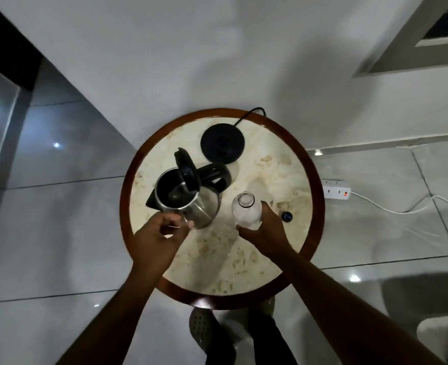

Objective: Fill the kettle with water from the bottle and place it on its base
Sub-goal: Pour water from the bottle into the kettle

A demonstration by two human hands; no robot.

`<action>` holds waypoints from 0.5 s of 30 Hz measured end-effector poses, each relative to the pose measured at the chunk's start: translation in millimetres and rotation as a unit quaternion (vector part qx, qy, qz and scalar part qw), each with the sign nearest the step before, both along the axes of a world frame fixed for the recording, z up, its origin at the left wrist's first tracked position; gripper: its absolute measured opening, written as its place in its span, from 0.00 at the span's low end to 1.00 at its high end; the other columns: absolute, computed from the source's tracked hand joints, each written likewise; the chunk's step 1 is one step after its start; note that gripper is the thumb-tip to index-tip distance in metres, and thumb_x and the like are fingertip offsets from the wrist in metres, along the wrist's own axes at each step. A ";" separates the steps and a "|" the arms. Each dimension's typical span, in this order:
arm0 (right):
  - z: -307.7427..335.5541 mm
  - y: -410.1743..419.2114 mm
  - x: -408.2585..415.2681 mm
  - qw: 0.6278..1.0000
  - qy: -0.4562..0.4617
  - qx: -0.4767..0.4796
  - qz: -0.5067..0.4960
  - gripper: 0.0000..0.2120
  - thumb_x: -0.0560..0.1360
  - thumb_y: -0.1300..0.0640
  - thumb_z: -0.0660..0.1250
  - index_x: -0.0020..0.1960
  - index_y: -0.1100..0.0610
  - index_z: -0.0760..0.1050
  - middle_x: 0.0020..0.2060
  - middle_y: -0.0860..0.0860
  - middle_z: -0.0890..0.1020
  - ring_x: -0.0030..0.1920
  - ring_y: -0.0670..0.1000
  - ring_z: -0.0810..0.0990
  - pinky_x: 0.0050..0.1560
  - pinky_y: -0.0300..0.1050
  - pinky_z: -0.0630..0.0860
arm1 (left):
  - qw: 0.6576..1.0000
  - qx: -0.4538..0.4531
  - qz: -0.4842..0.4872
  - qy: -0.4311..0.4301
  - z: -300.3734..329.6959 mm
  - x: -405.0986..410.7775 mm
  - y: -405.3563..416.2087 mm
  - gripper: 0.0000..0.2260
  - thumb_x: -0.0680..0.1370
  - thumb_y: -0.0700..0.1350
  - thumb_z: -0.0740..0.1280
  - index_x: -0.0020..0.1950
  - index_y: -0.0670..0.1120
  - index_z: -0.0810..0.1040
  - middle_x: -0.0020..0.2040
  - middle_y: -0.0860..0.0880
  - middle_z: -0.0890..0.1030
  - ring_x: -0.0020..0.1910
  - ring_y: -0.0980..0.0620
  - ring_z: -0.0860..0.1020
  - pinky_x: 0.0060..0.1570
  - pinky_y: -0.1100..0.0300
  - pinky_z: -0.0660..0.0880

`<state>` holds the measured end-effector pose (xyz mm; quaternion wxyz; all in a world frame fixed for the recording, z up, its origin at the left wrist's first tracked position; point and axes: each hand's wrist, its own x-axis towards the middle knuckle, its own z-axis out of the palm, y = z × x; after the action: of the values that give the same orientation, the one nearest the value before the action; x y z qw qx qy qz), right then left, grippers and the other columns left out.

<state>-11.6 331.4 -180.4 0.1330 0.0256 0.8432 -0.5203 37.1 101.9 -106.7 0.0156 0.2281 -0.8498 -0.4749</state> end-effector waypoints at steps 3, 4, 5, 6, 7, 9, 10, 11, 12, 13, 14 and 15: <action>17.0 -16.1 7.2 1.000 -0.013 0.009 0.025 0.22 0.58 0.47 0.76 0.46 0.40 0.68 0.39 0.40 0.78 0.40 0.33 0.76 0.33 0.26 0.70 | 0.994 -0.085 0.065 0.029 8.9 1.0 -23.8 0.21 0.61 0.61 0.78 0.45 0.55 0.73 0.43 0.54 0.79 0.39 0.55 0.78 0.35 0.69 0.72; 24.3 -23.8 10.0 0.999 -0.012 0.014 0.040 0.21 0.58 0.45 0.76 0.44 0.38 0.67 0.38 0.40 0.78 0.39 0.32 0.76 0.32 0.26 0.70 | 0.992 -0.104 0.066 0.026 10.7 -2.2 -33.1 0.27 0.59 0.64 0.77 0.51 0.55 0.72 0.49 0.53 0.77 0.43 0.55 0.78 0.38 0.65 0.74; 30.2 -30.9 13.5 0.998 -0.010 0.021 0.061 0.21 0.57 0.44 0.75 0.44 0.36 0.67 0.37 0.40 0.78 0.39 0.33 0.76 0.31 0.27 0.70 | 0.993 -0.110 0.051 0.007 11.2 -7.1 -42.5 0.35 0.58 0.65 0.78 0.59 0.56 0.71 0.57 0.52 0.75 0.51 0.52 0.78 0.44 0.60 0.76; 34.4 -35.3 16.8 0.996 -0.012 0.031 0.084 0.21 0.57 0.43 0.74 0.44 0.34 0.67 0.38 0.41 0.78 0.40 0.34 0.76 0.31 0.28 0.71 | 0.994 -0.105 0.018 -0.019 9.4 -14.0 -48.7 0.42 0.57 0.64 0.79 0.67 0.56 0.67 0.65 0.51 0.72 0.60 0.50 0.75 0.53 0.54 0.76; 36.7 -37.0 20.3 0.994 -0.017 0.038 0.106 0.21 0.57 0.42 0.74 0.45 0.34 0.67 0.39 0.41 0.79 0.41 0.36 0.77 0.32 0.29 0.72 | 0.994 -0.094 -0.024 -0.047 6.4 -22.2 -51.0 0.47 0.58 0.63 0.79 0.73 0.55 0.62 0.71 0.50 0.68 0.67 0.49 0.70 0.61 0.52 0.72; 41.1 -44.0 26.7 0.988 -0.032 0.053 0.144 0.22 0.58 0.42 0.73 0.49 0.38 0.68 0.41 0.42 0.80 0.40 0.39 0.79 0.35 0.32 0.76 | 0.991 -0.053 -0.102 -0.071 3.5 -34.9 -55.0 0.49 0.61 0.58 0.79 0.76 0.52 0.58 0.75 0.49 0.66 0.71 0.52 0.66 0.67 0.56 0.65; 43.2 -47.8 28.8 0.985 -0.046 0.060 0.155 0.23 0.59 0.42 0.73 0.51 0.41 0.70 0.41 0.43 0.81 0.40 0.40 0.79 0.38 0.37 0.78 | 0.989 -0.038 -0.131 -0.066 1.6 -38.9 -57.4 0.46 0.63 0.56 0.79 0.76 0.51 0.60 0.73 0.49 0.69 0.69 0.53 0.68 0.65 0.58 0.66; 45.5 -51.6 28.9 0.983 -0.059 0.065 0.162 0.23 0.59 0.42 0.73 0.51 0.43 0.71 0.41 0.43 0.82 0.39 0.41 0.80 0.39 0.41 0.80 | 0.987 -0.034 -0.148 -0.060 0.1 -41.8 -59.6 0.43 0.65 0.53 0.79 0.75 0.50 0.62 0.71 0.49 0.73 0.66 0.52 0.72 0.63 0.60 0.68; 48.8 -54.1 27.3 0.981 -0.072 0.070 0.164 0.22 0.59 0.42 0.73 0.50 0.44 0.71 0.40 0.44 0.82 0.39 0.41 0.81 0.39 0.41 0.80 | 0.986 -0.028 -0.155 -0.060 -0.8 -44.3 -60.7 0.41 0.66 0.51 0.78 0.75 0.49 0.63 0.68 0.48 0.75 0.63 0.51 0.75 0.61 0.62 0.69; 51.7 -54.6 26.8 0.980 -0.083 0.075 0.164 0.21 0.58 0.42 0.73 0.48 0.43 0.72 0.39 0.44 0.83 0.38 0.40 0.81 0.38 0.39 0.79 | 0.986 -0.019 -0.154 -0.066 -2.3 -45.9 -60.5 0.41 0.67 0.50 0.77 0.76 0.49 0.62 0.67 0.47 0.77 0.62 0.50 0.77 0.60 0.63 0.69; 56.6 -57.1 22.9 0.978 -0.091 0.084 0.168 0.20 0.58 0.41 0.72 0.47 0.43 0.72 0.38 0.43 0.83 0.38 0.39 0.81 0.37 0.36 0.77 | 0.986 -0.010 -0.150 -0.069 -2.0 -47.3 -62.6 0.41 0.68 0.50 0.77 0.76 0.49 0.61 0.67 0.47 0.77 0.61 0.49 0.77 0.60 0.63 0.70; 60.0 -57.2 21.0 0.975 -0.102 0.090 0.174 0.19 0.58 0.41 0.72 0.46 0.43 0.73 0.38 0.43 0.83 0.37 0.39 0.81 0.37 0.35 0.76 | 0.986 -0.003 -0.149 -0.076 -3.4 -47.7 -63.1 0.41 0.69 0.49 0.77 0.76 0.49 0.60 0.67 0.46 0.77 0.63 0.48 0.77 0.62 0.62 0.70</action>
<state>9.4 274.1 -120.4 0.3040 -0.0565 0.8599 -0.4062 -10.7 38.8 -110.1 -0.1196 0.1342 -0.8746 -0.4503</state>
